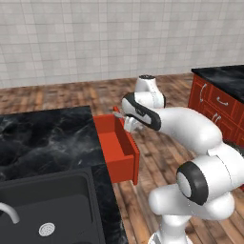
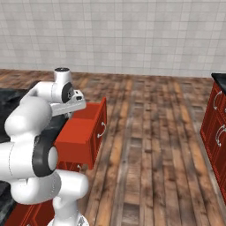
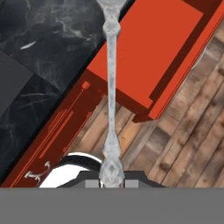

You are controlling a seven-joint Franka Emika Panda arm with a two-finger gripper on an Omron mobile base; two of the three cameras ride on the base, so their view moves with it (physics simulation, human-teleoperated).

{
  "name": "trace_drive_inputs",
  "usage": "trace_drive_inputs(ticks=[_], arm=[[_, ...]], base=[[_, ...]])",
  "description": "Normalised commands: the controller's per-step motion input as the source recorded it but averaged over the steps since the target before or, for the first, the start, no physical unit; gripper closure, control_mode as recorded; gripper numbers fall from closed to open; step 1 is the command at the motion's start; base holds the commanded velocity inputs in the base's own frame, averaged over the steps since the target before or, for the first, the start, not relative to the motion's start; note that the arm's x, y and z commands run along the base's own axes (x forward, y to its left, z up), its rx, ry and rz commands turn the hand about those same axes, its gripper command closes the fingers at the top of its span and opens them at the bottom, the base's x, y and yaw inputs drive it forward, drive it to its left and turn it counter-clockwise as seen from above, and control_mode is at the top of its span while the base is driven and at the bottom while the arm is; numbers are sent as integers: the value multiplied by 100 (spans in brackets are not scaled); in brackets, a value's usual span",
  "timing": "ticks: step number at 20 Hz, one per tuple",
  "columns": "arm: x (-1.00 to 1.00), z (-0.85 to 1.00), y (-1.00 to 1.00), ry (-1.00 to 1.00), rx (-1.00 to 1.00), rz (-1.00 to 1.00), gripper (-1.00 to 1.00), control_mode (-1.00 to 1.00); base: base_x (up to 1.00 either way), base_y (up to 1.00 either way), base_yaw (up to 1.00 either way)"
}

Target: Organize the utensils by type. Pick up the wooden spoons from the counter and place them in the open cabinet. Then pick up the metallic utensils from the counter and place them in the open drawer.

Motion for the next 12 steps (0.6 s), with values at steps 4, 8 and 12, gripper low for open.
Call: trace_drive_inputs(ticks=[4, 8, 12], arm=[[61, -46, 9, 1, 0, -1, 100, -100], [53, -56, 19, 0, 0, -8, 100, -100], [46, -41, 14, 0, 0, -11, 100, -100]], base=[[0, 0, 0], [0, 0, 0], [0, 0, 0]])
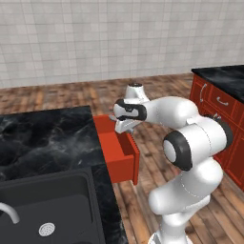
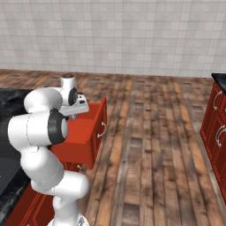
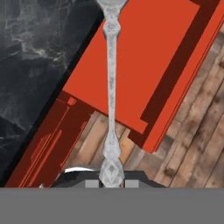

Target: Organize the utensils by type. Pick up the wooden spoons from the counter and place them in the open cabinet. Then pick up the metallic utensils from the counter and place them in the open drawer.

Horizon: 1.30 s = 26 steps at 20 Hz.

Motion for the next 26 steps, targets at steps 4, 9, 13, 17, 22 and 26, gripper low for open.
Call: trace_drive_inputs(ticks=[4, 9, 13, 17, 22, 26], arm=[[38, -31, 1, 0, 0, -12, 100, -100], [38, -35, 0, -1, 0, -10, 100, -100], [39, -42, 1, -7, 0, -9, 100, -100], [26, -33, 0, -10, 0, -9, 100, -100], [23, -44, 0, -16, 0, -8, 100, -100], [18, -37, 0, -16, 0, -7, 100, -100]], base=[[0, 0, 0], [0, 0, 0], [0, 0, 0], [0, 0, 0], [0, 0, 0], [0, 0, 0]])
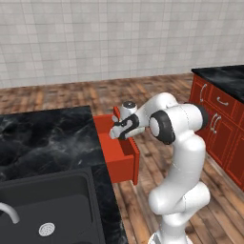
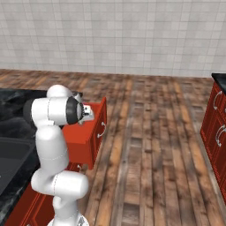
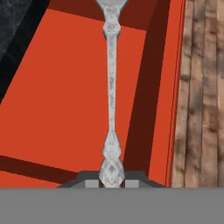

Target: Organize the utensils by type. Pick up the wooden spoons from the counter and place them in the open cabinet. Then pick up the metallic utensils from the counter and place them in the open drawer.

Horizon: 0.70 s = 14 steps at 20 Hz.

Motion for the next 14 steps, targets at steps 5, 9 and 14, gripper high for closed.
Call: trace_drive_inputs(ticks=[5, 9, 14], arm=[[28, -33, 1, -9, 2, -5, 100, -100], [24, -12, 0, -1, 7, -2, 100, -100], [33, -22, 0, -1, 5, -1, 100, -100]], base=[[0, 0, 0], [0, 0, 0], [0, 0, 0]])
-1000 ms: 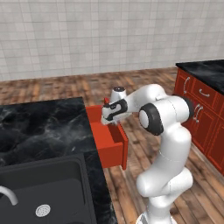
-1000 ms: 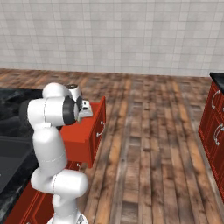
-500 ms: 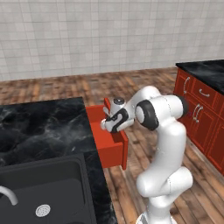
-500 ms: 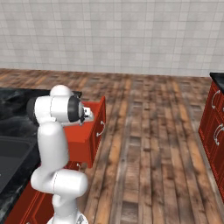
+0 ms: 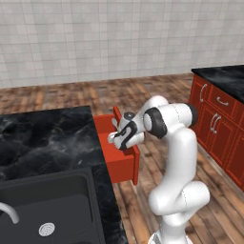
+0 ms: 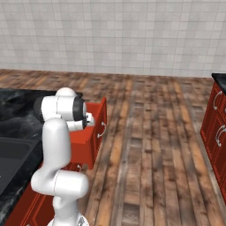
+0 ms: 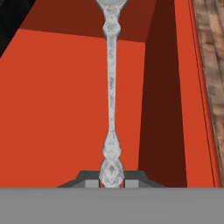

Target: Organize the utensils by type. Pick up the wooden spoons from the counter and place them in the open cabinet. Then pick up the metallic utensils from the counter and place them in the open drawer.

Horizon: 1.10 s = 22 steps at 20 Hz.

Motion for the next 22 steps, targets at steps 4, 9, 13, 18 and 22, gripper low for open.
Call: trace_drive_inputs(ticks=[4, 9, 13, 18, 22], arm=[[41, -31, 0, 0, 0, 0, 100, -100], [45, -35, 0, 0, 0, 0, 100, -100], [50, -38, 0, 0, 0, 0, 100, -100], [44, -33, 0, 0, 0, 0, 100, -100], [19, -38, -14, 0, 0, 0, 100, -100]], base=[[0, 0, 0], [0, 0, 0], [0, 0, 0], [0, 0, 0], [0, 0, 0]])
